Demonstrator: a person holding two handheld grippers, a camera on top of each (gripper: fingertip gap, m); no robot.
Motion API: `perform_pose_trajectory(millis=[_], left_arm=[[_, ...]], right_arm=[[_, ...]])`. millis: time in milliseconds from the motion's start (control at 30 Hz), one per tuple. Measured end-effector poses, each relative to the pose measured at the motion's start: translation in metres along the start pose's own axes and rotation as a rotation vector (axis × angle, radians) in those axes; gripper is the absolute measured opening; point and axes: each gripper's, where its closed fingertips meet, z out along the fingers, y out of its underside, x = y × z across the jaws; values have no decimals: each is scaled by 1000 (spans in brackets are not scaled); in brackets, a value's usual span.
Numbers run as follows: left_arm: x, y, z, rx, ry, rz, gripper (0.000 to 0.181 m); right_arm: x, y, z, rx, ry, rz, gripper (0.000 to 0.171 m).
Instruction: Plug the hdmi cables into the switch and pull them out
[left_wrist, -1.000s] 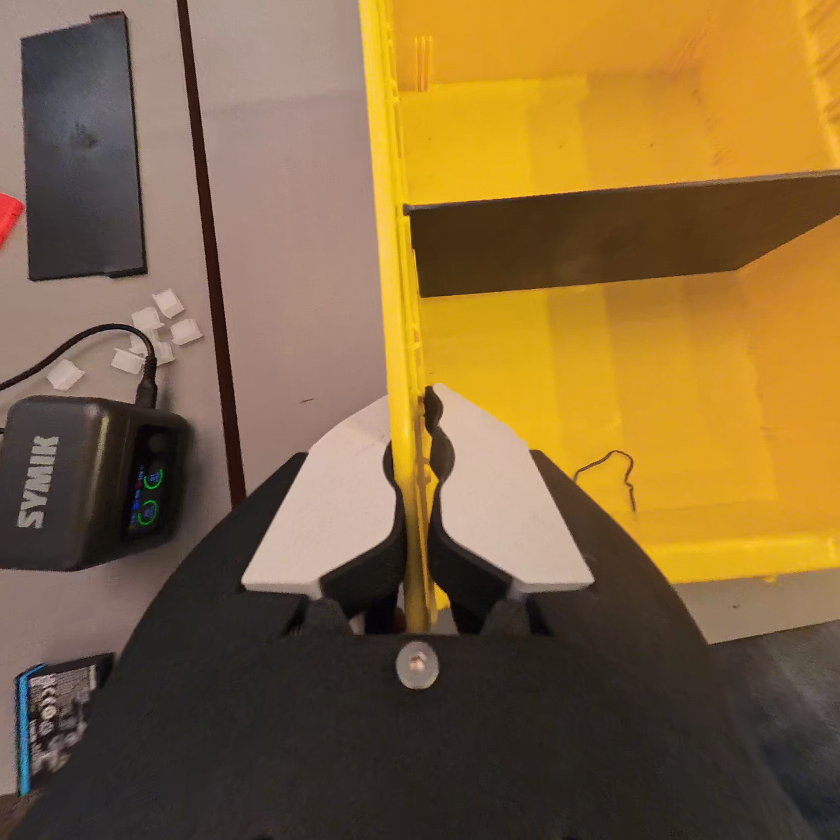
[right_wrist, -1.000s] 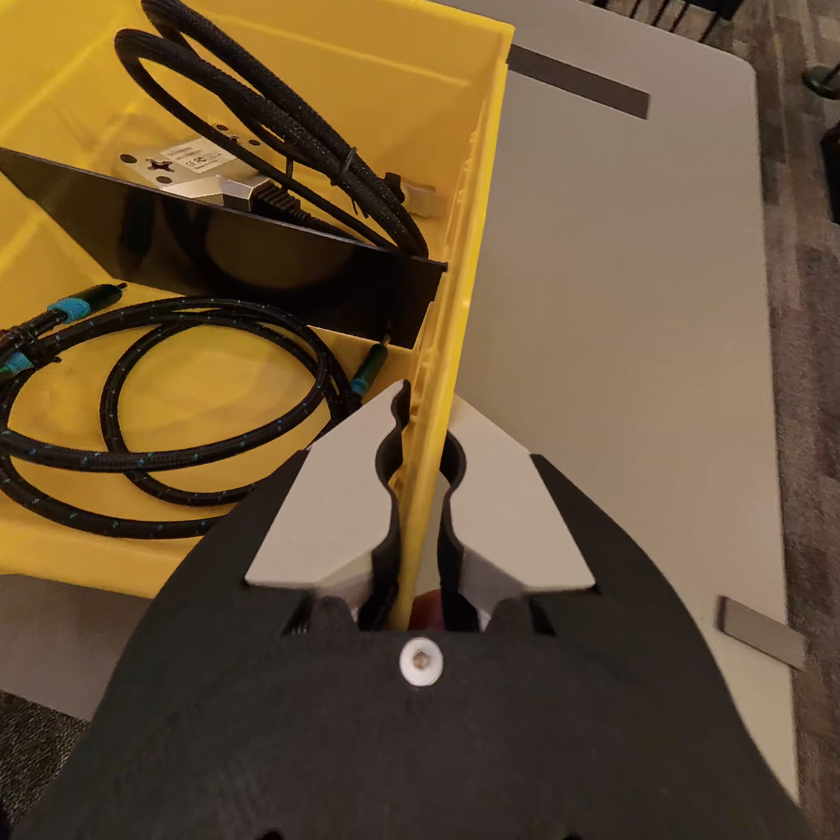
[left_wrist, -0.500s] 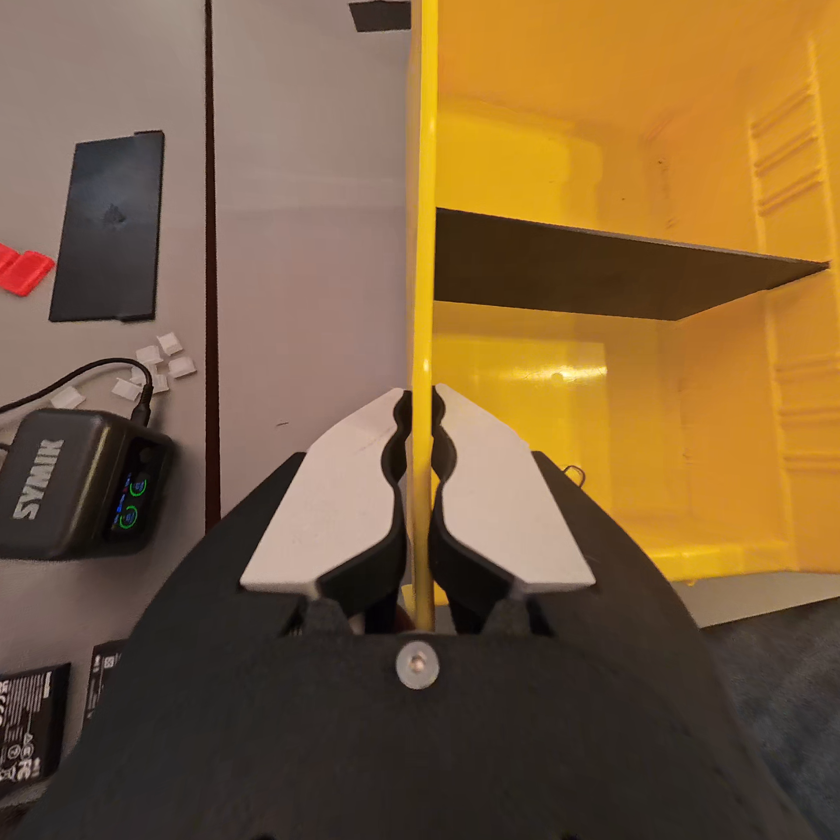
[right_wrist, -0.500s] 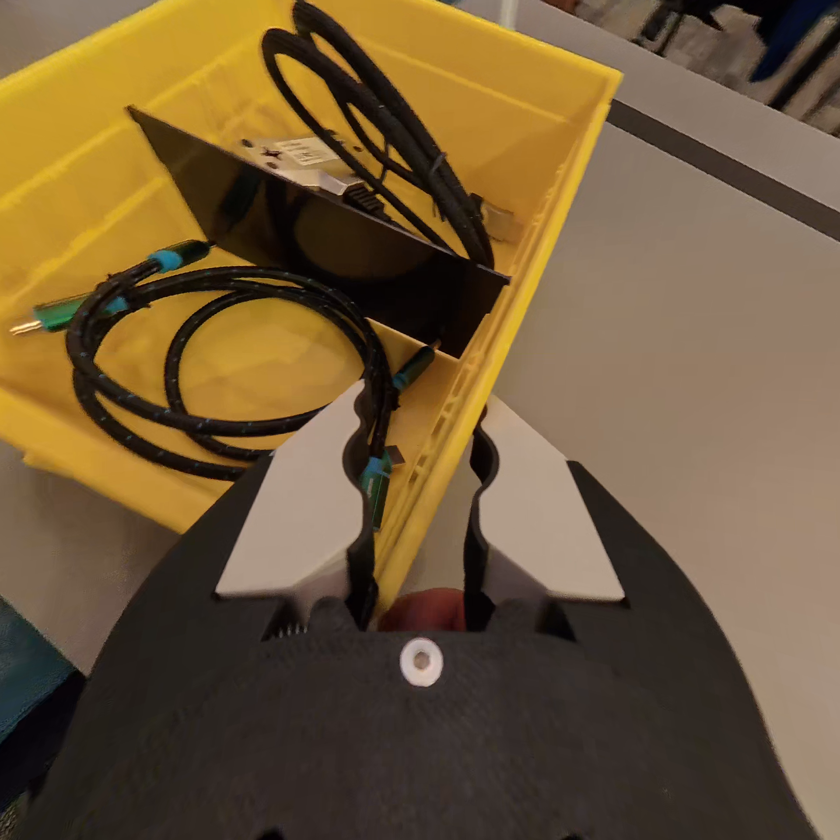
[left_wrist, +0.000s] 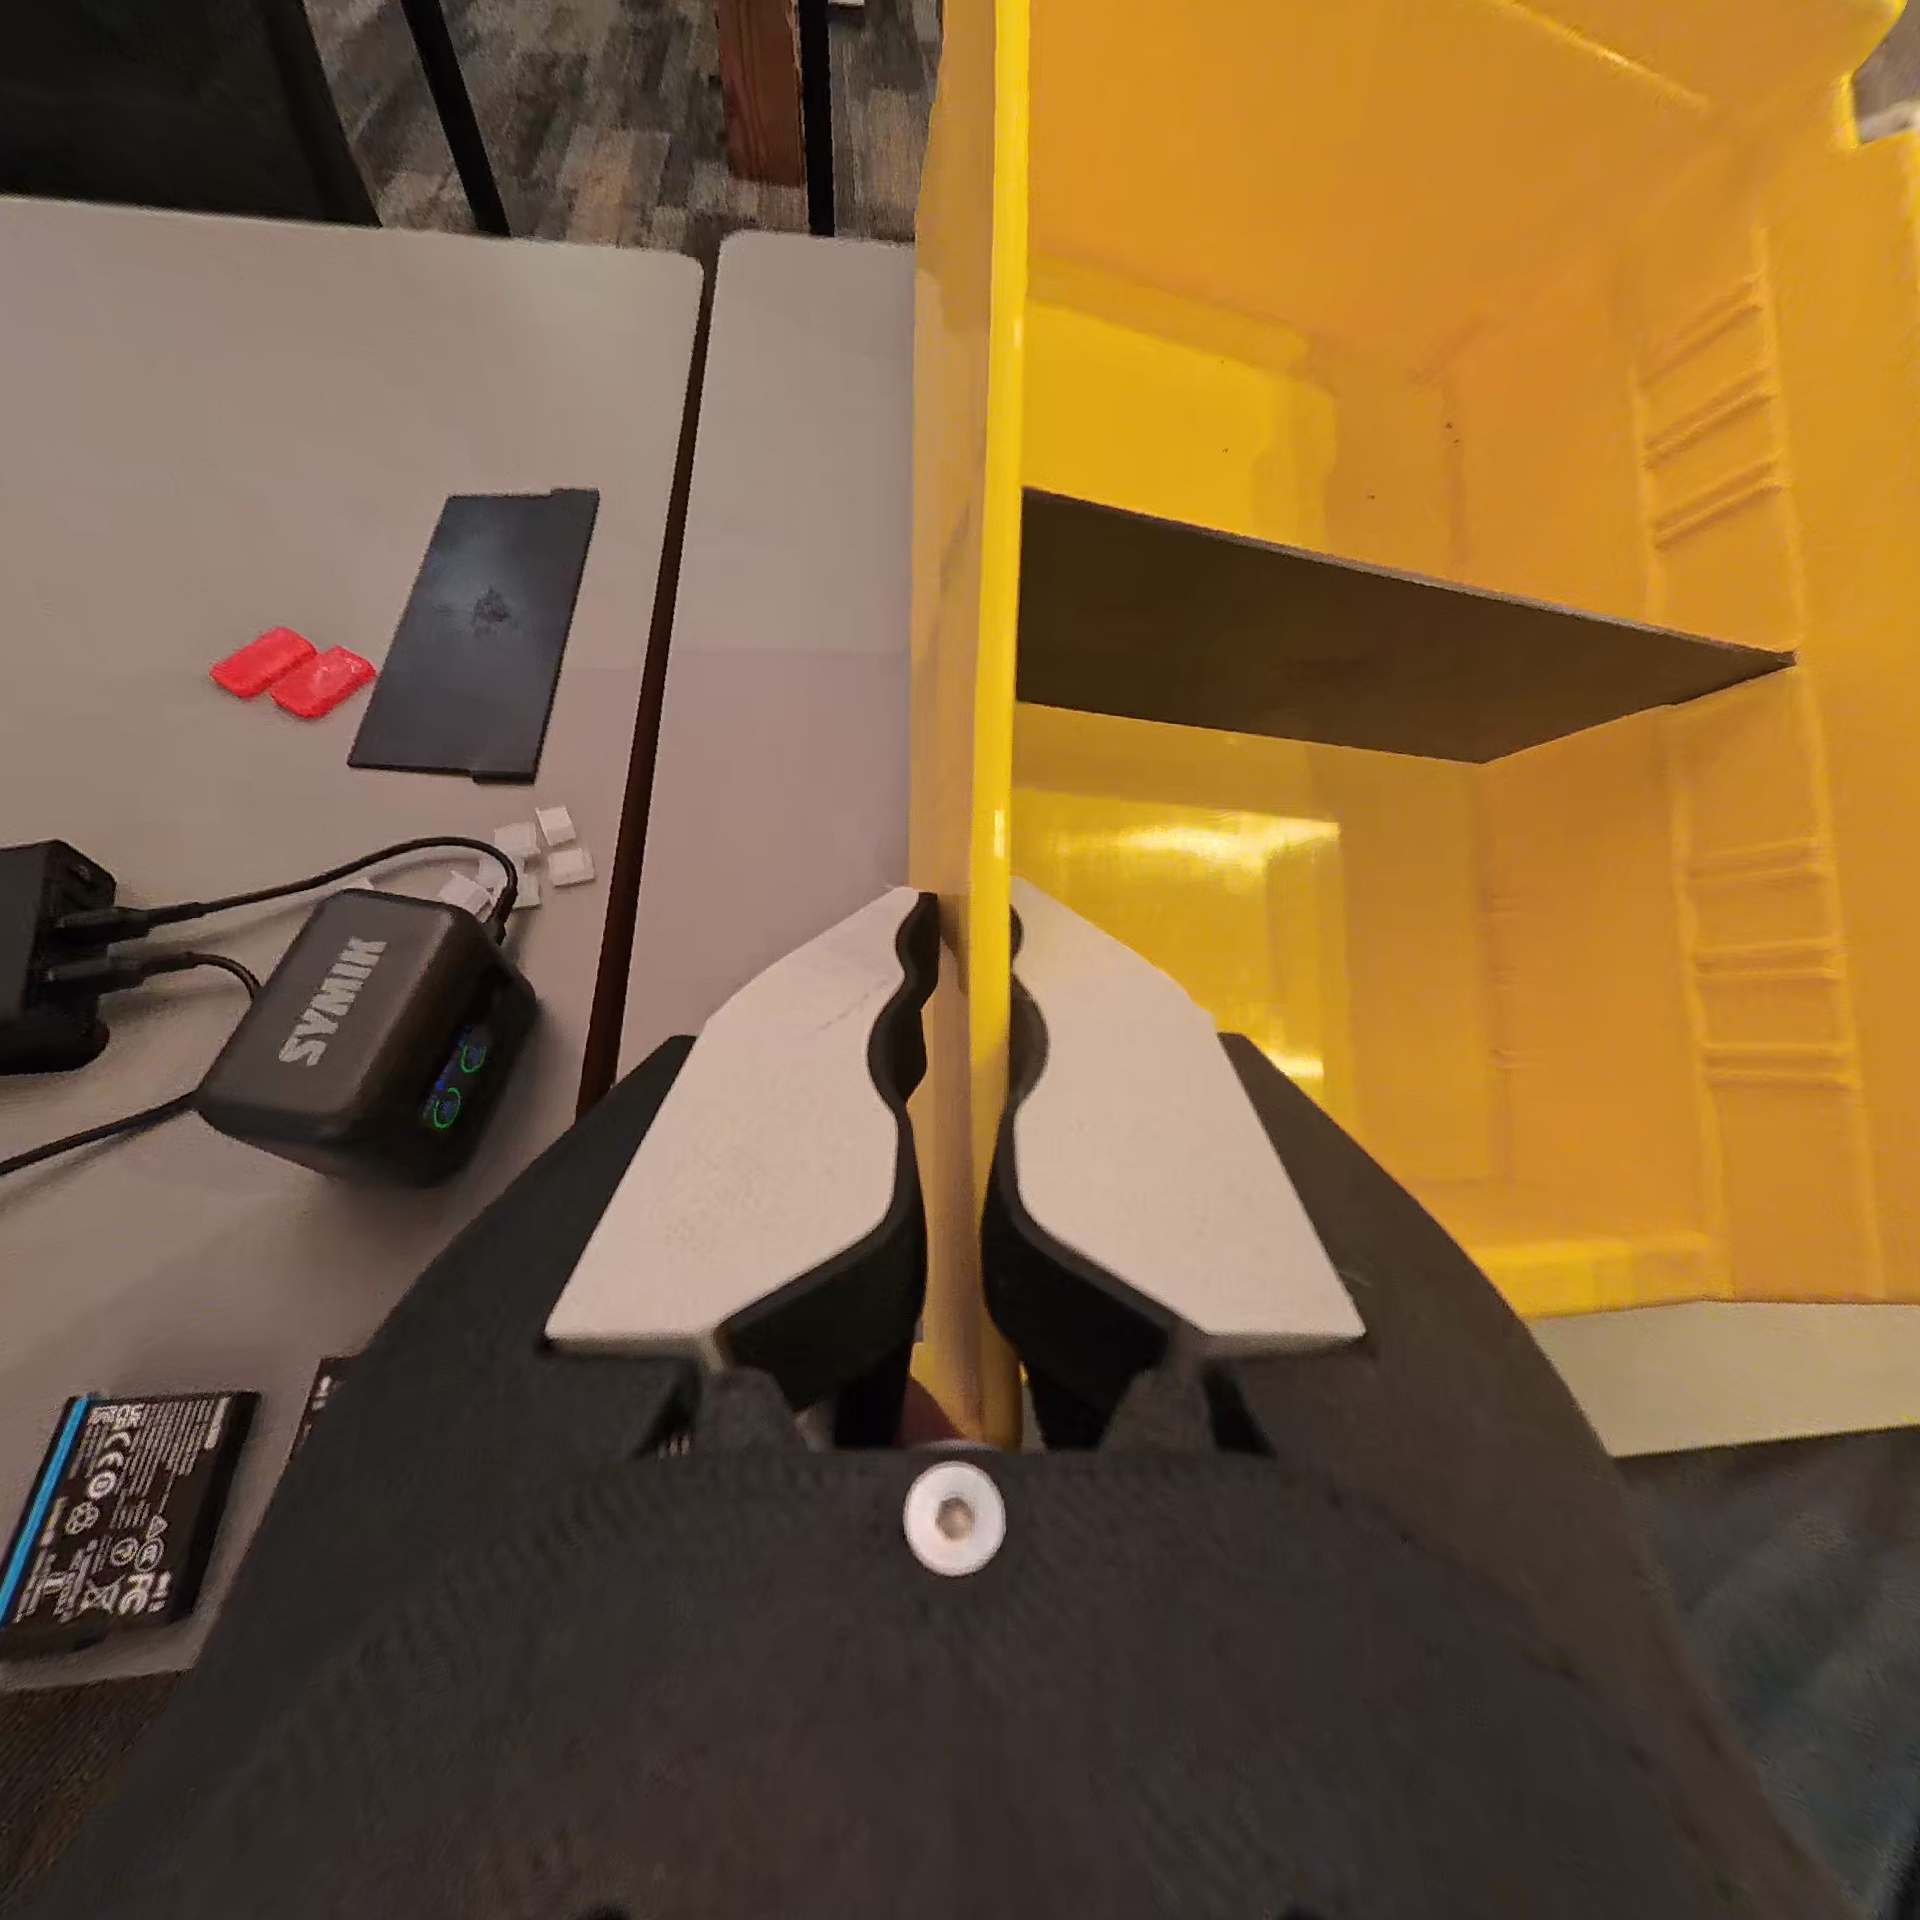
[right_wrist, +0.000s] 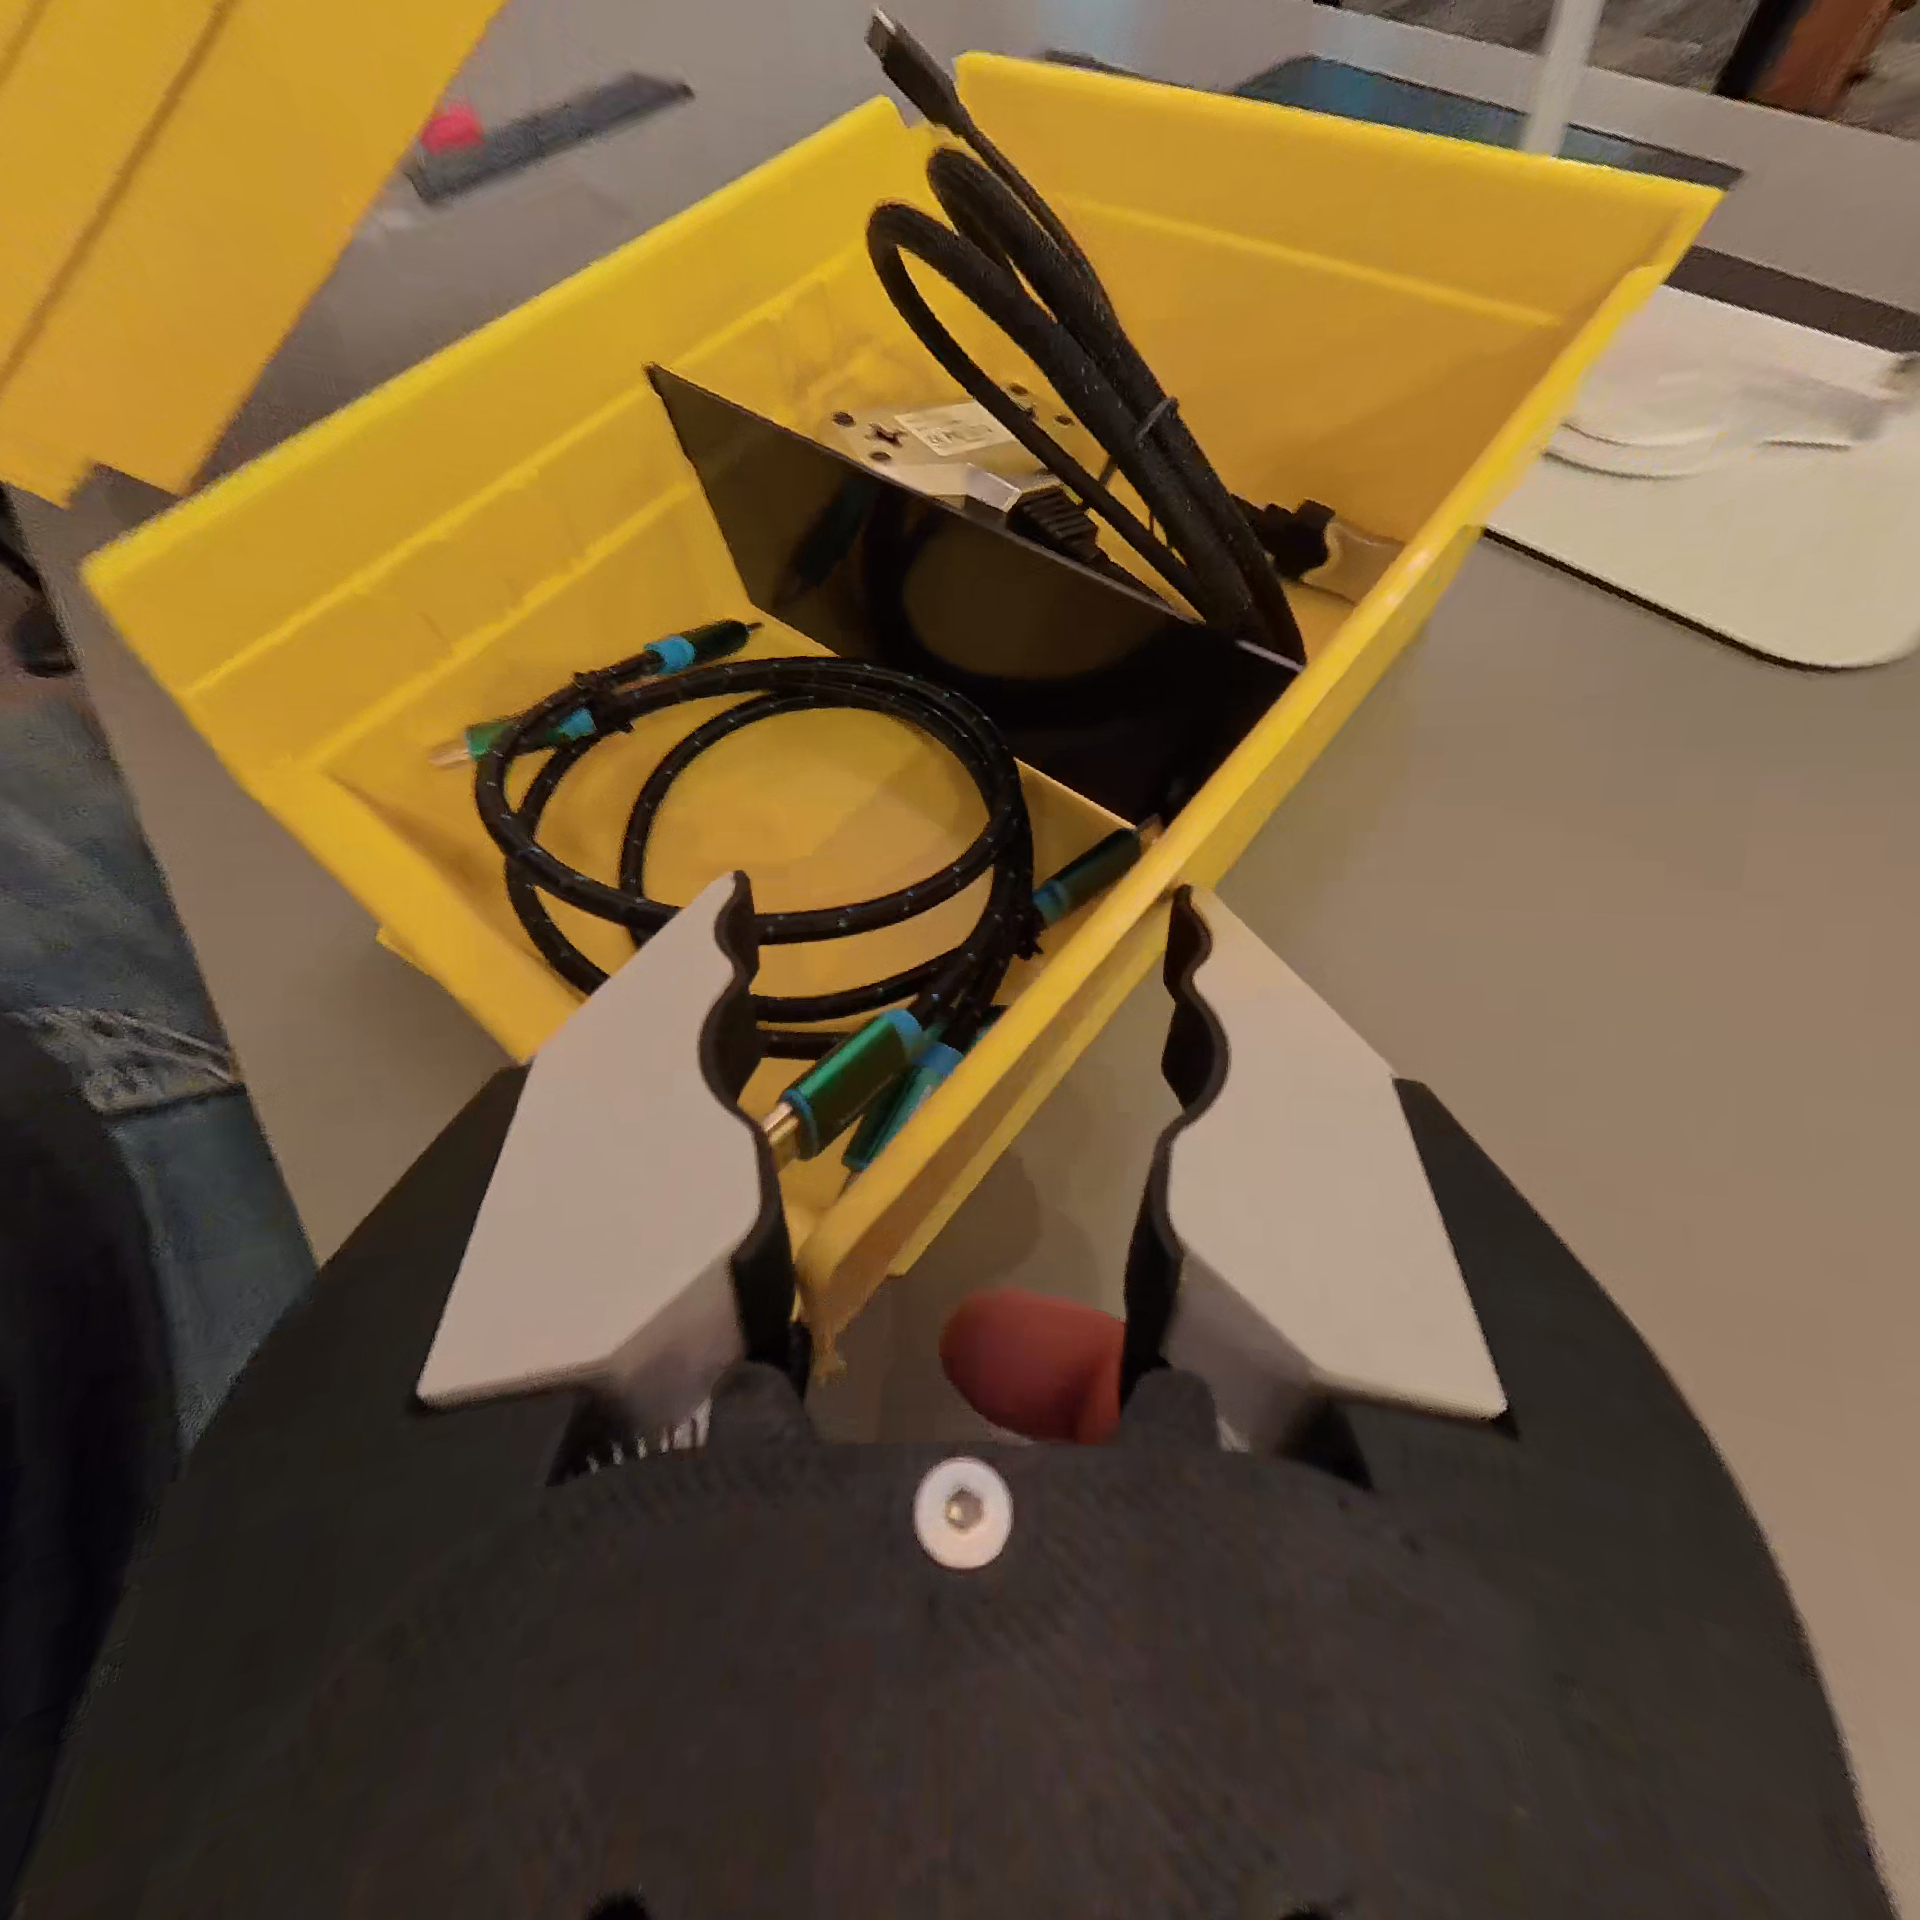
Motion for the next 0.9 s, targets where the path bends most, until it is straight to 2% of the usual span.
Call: perform_pose_trajectory(millis=[100, 167, 333, 400, 467, 533, 600, 700, 867, 900], left_arm=[[2, -13, -11, 53, 1, -12, 6], [2, -23, -20, 93, 0, -17, 6], [6, -47, -43, 173, -6, -13, 6], [10, -58, -52, 208, -3, -7, 7], [17, -69, -61, 240, 3, 4, 7], [26, -81, -70, 274, 17, 17, 6], [40, -90, -74, 299, 43, 27, 6], [71, -98, -71, 315, 103, 47, 7], [156, -94, -31, 262, 236, 114, 7], [176, -91, -22, 248, 264, 133, 7]], right_arm=[[-31, -15, 24, 23, -65, 21, 91], [-51, -21, 40, 7, -101, -32, 85], [-101, -39, 84, 8, -245, -98, 102], [-122, -43, 99, -9, -339, -133, 100], [-143, -48, 107, -26, -455, -94, 104], [-147, -55, 110, -13, -461, -118, 109], [-142, -68, 100, 56, -423, -173, 108], [-134, -88, 64, 168, -402, -193, 109], [-117, -105, -19, 371, -352, -196, 110], [-119, -103, -36, 401, -347, -228, 105]])
